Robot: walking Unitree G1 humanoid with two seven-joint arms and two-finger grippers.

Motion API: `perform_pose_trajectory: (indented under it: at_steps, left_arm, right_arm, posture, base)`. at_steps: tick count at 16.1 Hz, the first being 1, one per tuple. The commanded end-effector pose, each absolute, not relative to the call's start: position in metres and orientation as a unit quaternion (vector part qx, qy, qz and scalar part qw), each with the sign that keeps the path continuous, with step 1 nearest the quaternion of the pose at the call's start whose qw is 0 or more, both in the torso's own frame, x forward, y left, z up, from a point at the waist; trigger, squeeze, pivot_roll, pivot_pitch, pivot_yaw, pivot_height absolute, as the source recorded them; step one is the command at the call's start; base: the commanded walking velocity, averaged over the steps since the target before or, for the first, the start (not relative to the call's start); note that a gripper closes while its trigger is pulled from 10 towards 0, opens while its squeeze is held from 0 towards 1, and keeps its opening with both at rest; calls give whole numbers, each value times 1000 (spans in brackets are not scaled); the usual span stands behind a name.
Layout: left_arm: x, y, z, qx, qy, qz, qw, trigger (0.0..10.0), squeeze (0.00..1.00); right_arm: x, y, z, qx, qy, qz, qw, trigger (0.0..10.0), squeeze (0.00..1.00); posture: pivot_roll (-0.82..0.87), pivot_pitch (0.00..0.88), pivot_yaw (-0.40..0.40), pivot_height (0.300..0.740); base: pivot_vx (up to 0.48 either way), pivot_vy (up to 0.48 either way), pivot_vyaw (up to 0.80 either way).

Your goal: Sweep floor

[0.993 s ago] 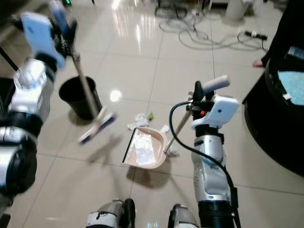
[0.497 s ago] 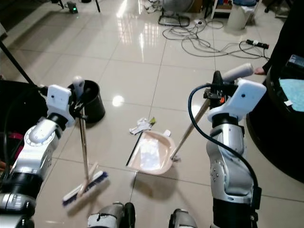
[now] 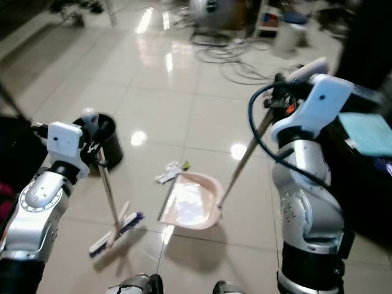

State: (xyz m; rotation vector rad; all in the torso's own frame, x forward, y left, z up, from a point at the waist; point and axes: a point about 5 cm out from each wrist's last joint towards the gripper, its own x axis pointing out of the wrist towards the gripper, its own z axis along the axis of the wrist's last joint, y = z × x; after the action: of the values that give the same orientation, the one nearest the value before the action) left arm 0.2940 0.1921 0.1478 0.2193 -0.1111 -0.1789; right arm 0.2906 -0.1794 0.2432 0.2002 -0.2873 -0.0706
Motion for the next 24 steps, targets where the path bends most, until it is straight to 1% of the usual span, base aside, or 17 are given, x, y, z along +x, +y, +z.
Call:
perform_pose_trajectory:
  at_steps: [1,9,16,20,24]
  left_arm:
    - [289,200,154,127,-56,-67,988,10000,0]
    - [282,202,156,137,-40,-57,988,10000,0]
    - [287,196,154,136,-36,-64,988,10000,0]
    - [290,193,152,131,-33,-68,988,10000,0]
    - [290,190,149,127,-32,-68,989,10000,0]
  right_arm:
    - [291,-170,258,118,-162,-9,980,10000,0]
    - [294,-170,268,138,-163,-3,977,10000,0]
    - [295,-180,296,144,-204,-17,968,10000,0]
    - [296,-191,306,157,-219,-35,962,10000,0]
    - [295,-198,309,154,-225,-47,961,10000,0]
  posture:
    - [55,67,2,740]
    - [60,53,6,740]
    - [43,40,12,740]
    - [40,35,15,740]
    - [33,25,12,740]
  base:
    - [382,0,800]
    - [386,0,800]
    - [388,0,0]
    - [388,0,0]
    - [388,0,-672]
